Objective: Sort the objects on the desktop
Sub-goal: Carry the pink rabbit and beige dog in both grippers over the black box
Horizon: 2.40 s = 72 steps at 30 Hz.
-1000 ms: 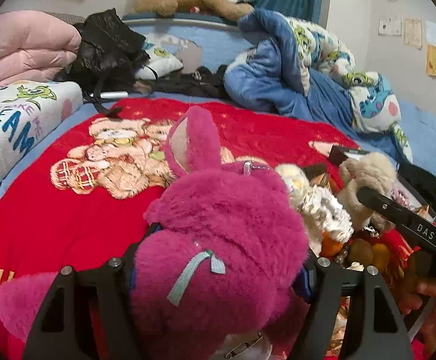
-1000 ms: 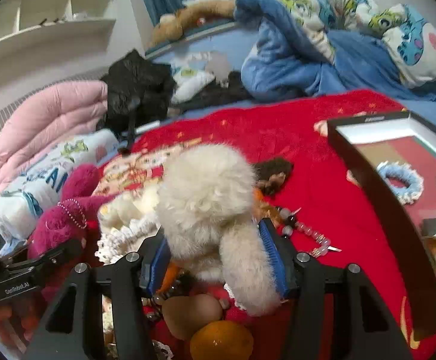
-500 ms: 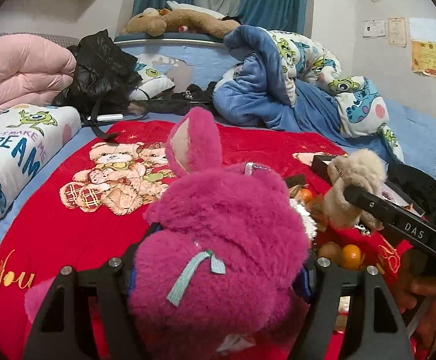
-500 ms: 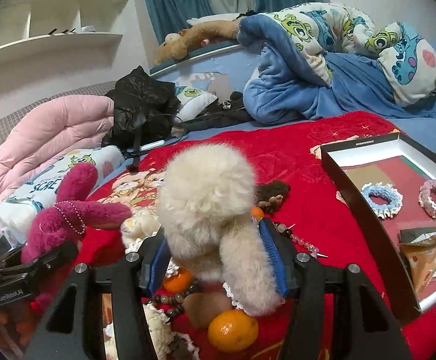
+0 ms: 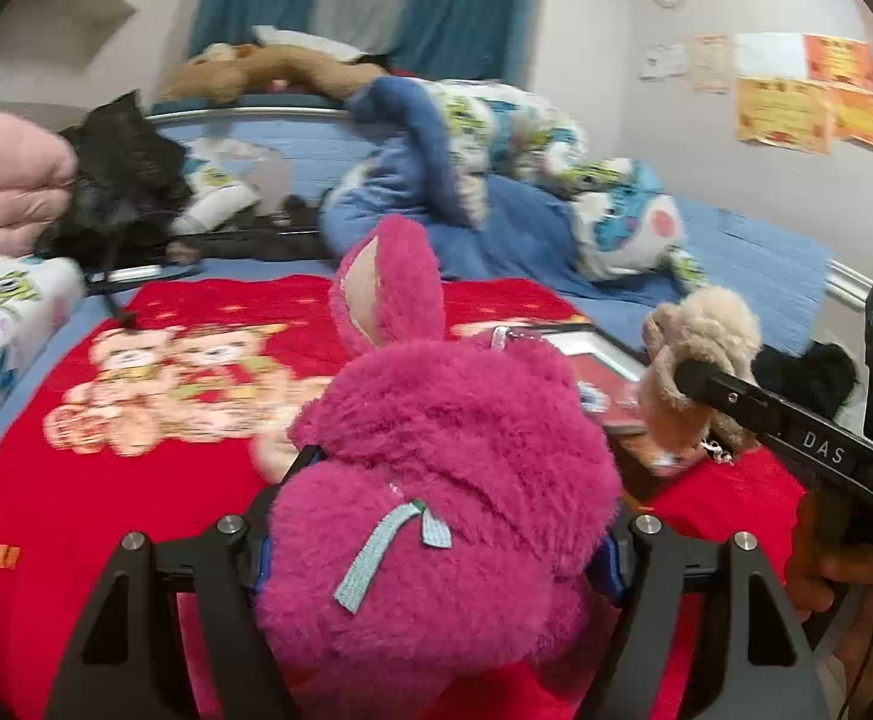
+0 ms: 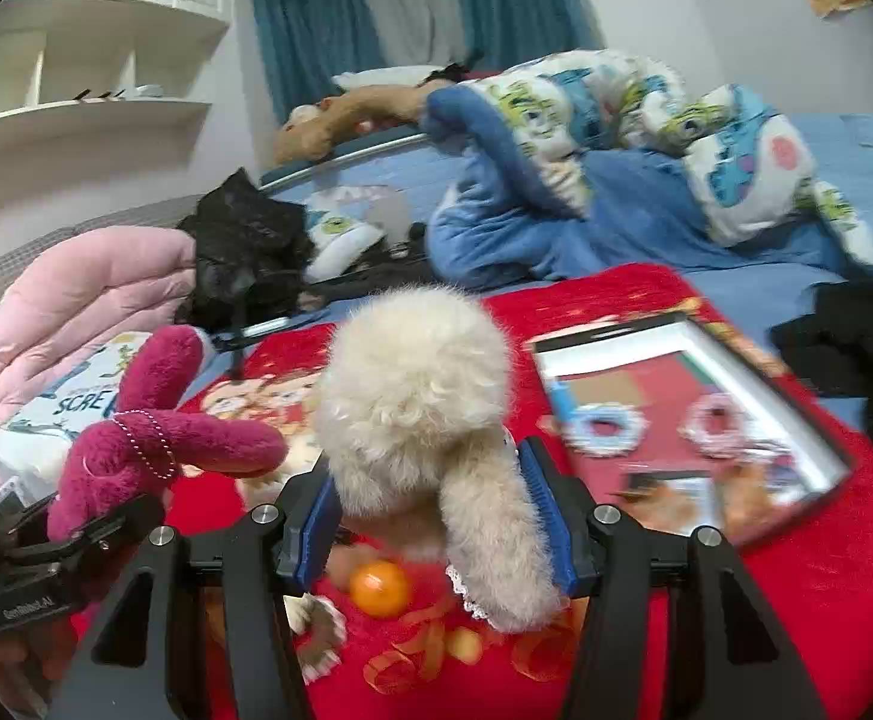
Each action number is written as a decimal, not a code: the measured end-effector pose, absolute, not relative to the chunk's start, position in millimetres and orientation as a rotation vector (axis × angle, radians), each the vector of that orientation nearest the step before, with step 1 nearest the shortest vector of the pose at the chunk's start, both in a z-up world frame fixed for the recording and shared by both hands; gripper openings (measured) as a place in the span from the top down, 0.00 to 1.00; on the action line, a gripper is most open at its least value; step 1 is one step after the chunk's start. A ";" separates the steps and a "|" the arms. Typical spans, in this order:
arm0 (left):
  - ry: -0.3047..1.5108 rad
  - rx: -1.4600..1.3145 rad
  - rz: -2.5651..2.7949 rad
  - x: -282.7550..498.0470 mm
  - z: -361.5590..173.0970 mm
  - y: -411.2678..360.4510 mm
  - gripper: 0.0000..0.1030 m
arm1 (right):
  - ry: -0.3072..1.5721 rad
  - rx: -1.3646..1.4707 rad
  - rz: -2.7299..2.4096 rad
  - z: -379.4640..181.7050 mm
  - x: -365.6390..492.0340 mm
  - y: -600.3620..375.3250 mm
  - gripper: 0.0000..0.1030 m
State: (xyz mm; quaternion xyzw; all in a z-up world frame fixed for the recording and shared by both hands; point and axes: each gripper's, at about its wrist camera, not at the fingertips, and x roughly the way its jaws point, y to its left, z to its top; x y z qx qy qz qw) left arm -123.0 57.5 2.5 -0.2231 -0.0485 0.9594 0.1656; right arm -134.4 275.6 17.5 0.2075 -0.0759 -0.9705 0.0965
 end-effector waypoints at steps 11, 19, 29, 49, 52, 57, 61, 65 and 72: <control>-0.058 -0.585 2.509 -76.0 24.0 209.9 0.25 | -0.300 0.636 -3.072 37.6 -51.5 377.8 0.47; -0.089 -0.628 2.484 -77.1 22.8 250.7 0.25 | -0.318 0.670 -3.078 29.1 -43.2 405.8 0.47; -0.080 -0.684 2.494 -123.5 17.1 258.6 0.25 | -0.286 0.696 -3.061 27.5 -65.9 405.3 0.47; -0.081 -0.872 2.506 -302.5 11.8 312.7 0.25 | -0.269 0.881 -2.981 6.2 -213.1 449.5 0.47; -0.053 -0.913 2.503 -343.6 4.7 329.0 0.25 | -0.242 0.918 -2.953 -0.3 -251.5 456.3 0.47; -0.037 -0.990 2.504 -406.1 -21.4 351.8 0.25 | -0.213 1.030 -2.889 -22.2 -304.6 467.8 0.47; -0.042 -1.121 2.468 -441.8 -46.2 361.4 0.25 | -0.175 1.143 -2.798 -43.5 -323.8 472.6 0.47; 0.054 -1.316 2.388 -458.3 -73.8 374.2 0.24 | -0.195 1.142 -2.774 -47.6 -322.1 482.6 0.46; 0.118 -1.290 2.433 -458.6 -72.9 380.0 0.24 | -0.109 1.085 -2.842 -56.0 -317.4 476.7 0.46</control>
